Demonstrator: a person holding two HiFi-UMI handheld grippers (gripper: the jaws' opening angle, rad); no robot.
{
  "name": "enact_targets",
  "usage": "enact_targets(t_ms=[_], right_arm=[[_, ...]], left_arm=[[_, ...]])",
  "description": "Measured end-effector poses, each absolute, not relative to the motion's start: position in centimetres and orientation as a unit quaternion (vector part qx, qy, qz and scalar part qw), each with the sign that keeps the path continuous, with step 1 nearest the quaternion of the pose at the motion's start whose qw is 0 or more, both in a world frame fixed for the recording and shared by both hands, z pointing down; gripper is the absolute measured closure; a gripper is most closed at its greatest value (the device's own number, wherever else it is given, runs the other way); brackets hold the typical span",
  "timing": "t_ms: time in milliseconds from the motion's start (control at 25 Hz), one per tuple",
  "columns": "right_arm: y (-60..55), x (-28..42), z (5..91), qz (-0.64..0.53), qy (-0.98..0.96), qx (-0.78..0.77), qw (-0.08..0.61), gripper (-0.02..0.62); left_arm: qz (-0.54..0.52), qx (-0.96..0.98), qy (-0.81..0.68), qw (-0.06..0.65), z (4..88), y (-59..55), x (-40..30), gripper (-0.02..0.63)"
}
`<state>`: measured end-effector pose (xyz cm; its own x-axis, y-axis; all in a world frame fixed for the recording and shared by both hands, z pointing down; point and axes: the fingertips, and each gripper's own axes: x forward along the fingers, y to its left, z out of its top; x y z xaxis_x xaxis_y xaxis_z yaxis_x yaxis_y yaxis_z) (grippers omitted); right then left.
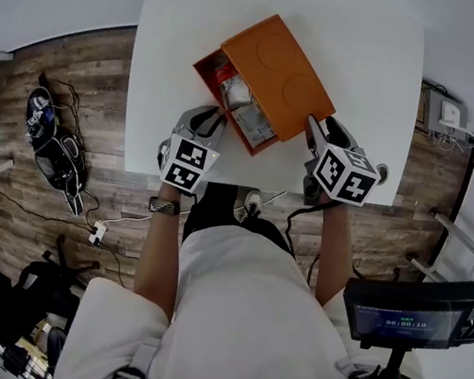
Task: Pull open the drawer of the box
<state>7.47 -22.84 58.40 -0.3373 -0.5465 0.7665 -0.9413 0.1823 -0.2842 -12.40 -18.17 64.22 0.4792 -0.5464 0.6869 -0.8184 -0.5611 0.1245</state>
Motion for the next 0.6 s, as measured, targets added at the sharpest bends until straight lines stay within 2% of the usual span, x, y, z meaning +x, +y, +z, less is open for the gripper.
enact_targets(t_ms=[600], right_arm=[[-23.2, 7.7, 58.6, 0.376, -0.725, 0.516, 0.257, 0.393]], left_arm=[[0.313, 0.819, -0.423, 0.229, 64.6, -17.1, -13.7, 0.532]])
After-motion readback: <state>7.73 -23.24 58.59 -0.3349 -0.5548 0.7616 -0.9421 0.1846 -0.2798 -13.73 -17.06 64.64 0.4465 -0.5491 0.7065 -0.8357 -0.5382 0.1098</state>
